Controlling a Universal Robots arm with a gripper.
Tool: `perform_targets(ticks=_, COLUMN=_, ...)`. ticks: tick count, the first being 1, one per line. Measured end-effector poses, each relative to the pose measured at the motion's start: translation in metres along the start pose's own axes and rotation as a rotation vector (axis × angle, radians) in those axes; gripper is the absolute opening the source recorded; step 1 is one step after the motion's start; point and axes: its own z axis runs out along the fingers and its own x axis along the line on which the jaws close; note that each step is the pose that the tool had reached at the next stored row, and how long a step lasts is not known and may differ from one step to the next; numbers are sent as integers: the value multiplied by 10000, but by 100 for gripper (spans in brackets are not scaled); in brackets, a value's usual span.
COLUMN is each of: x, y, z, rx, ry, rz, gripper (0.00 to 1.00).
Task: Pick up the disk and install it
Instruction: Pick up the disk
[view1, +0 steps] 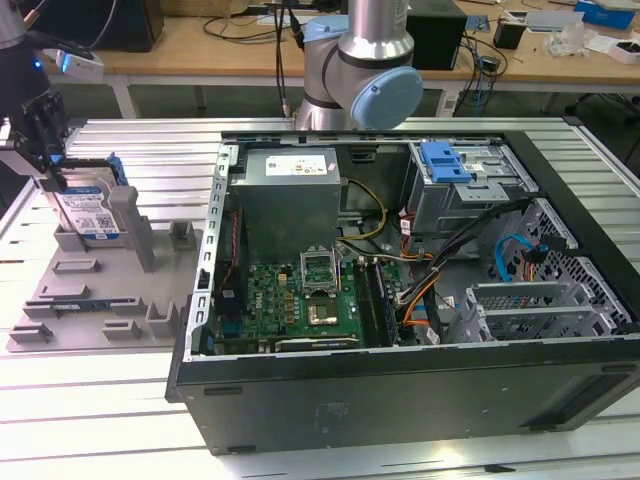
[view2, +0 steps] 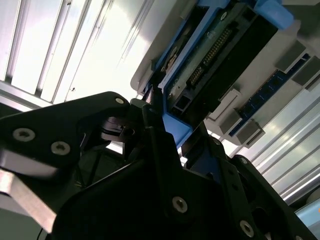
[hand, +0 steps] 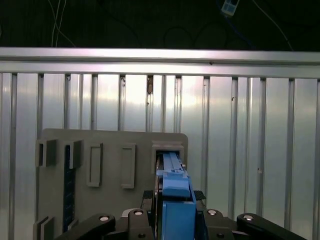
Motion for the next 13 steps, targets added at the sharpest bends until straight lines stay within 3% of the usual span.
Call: perform_targets(ticks=13, x=-1, y=22, z=2, rx=-1, ry=7, rz=0, gripper=37)
